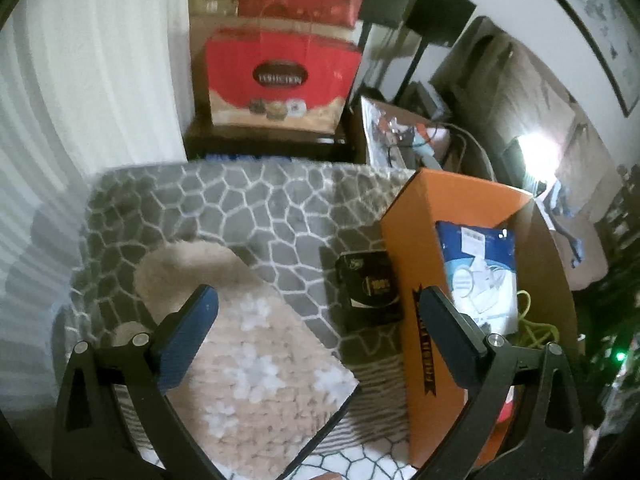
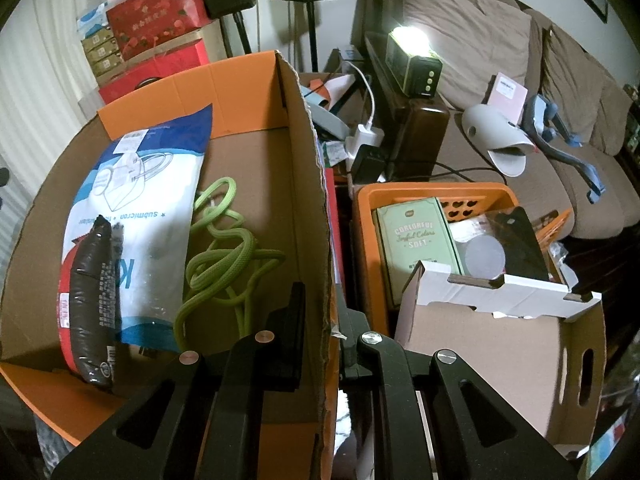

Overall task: Organize objects
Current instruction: 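Move the left tool to the small black box and grasp it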

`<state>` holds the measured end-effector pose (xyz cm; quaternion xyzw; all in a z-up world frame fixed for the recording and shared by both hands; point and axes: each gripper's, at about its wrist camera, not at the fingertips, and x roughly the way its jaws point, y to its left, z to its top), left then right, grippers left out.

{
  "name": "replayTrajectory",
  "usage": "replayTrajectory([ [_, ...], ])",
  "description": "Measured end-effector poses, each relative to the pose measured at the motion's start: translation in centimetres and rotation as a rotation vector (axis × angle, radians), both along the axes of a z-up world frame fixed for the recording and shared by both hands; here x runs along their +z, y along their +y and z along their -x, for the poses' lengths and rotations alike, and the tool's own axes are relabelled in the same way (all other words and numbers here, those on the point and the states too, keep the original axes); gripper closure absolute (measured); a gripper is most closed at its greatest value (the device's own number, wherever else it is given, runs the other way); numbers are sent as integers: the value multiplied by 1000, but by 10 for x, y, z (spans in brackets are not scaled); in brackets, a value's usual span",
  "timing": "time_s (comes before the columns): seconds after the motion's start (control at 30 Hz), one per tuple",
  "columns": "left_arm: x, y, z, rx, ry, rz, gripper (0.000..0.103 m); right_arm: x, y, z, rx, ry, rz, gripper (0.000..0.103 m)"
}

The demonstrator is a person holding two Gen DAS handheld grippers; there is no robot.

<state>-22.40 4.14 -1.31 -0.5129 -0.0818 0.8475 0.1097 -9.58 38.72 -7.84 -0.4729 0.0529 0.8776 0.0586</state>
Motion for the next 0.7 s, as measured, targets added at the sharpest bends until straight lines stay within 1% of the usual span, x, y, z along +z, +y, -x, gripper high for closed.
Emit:
replayTrajectory([
  [0.07,-11,-2,6,-11,-40,-45,6,0,0,0,0,0,0,91],
  [0.13,-21,-2,11,-25,-81,-106,7,0,-1,0,0,-2,-2,91],
  [0.2,-31,-4,17,-22,-119,-161,11,0,-1,0,-1,-3,-5,91],
  [0.27,-38,-3,21,-26,-150,-205,19,0,-2,0,0,-4,-8,91],
  [0.3,-42,-2,24,-28,-167,-227,21,0,-2,-1,0,-5,-8,91],
  [0.47,-54,5,33,-35,-209,-277,36,0,-2,0,0,-5,-9,91],
  [0.63,-68,12,41,-28,-255,-299,47,0,-2,0,0,-5,-8,91],
  [0.7,-74,14,43,-26,-272,-308,48,0,-2,0,0,-5,-8,91],
])
